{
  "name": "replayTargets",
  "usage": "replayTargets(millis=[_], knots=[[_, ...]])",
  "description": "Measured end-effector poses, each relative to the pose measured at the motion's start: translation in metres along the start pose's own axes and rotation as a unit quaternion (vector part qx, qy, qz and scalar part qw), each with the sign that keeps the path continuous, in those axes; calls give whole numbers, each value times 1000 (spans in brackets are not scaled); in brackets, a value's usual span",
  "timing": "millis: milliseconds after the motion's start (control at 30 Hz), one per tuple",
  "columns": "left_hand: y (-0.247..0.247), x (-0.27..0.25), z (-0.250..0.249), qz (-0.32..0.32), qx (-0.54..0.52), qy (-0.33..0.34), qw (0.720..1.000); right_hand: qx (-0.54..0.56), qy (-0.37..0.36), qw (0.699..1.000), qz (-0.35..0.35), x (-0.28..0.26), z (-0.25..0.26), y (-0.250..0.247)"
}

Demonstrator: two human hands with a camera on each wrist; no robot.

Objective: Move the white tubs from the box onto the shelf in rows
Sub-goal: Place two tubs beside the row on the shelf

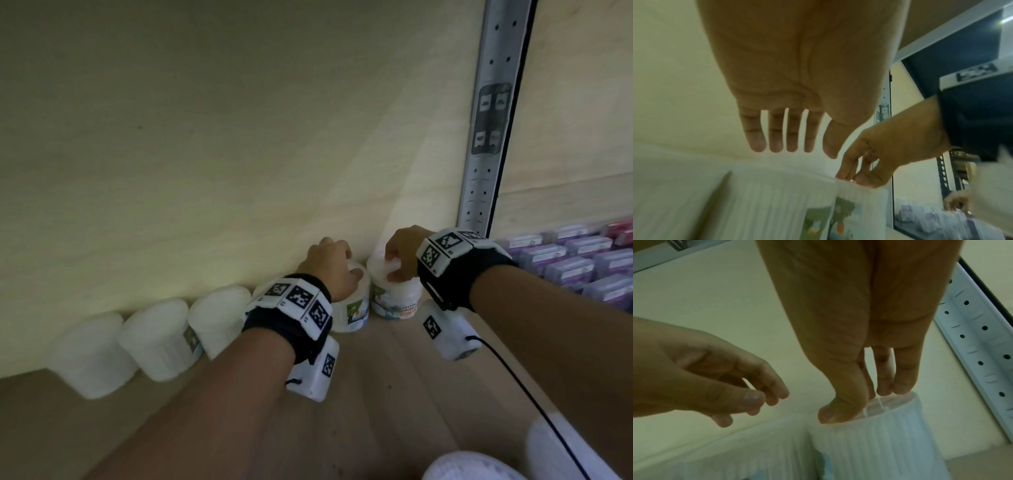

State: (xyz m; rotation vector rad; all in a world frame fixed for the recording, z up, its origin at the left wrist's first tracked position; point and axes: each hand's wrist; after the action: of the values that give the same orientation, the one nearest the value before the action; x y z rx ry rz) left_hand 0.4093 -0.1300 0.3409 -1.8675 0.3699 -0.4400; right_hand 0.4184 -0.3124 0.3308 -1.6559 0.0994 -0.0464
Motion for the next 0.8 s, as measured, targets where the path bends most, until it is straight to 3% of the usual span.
replayTargets(millis=[100,200,433,600,700,800], knots=[[11,-1,-2,24,58,-38,997,-1,20,1000,15,-2,2,-2],[17,0,-2,29,92,-29,995,-12,8,1000,18,1,4,-3],[14,4,7,53,49,2,997,-33,18,999,18,7,1,0],[5,4,16,88,4,51,995,-8,11,999,29,44,-20,29],[2,3,13,31,7,48,998,-12,10,1000,20,40,-17,26],[3,3,5,-36,2,-1,999,-30,8,999,17,40,-15,24]])
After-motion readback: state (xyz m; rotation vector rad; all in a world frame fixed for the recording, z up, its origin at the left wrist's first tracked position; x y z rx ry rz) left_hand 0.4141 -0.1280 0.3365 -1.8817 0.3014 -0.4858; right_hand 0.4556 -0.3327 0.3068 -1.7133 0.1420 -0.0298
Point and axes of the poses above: each hand's wrist, its own x-axis towards the middle knuckle, its own y-axis out of the palm, z = x × y, and after that the axes turned 4 degrees about -z, right-handed
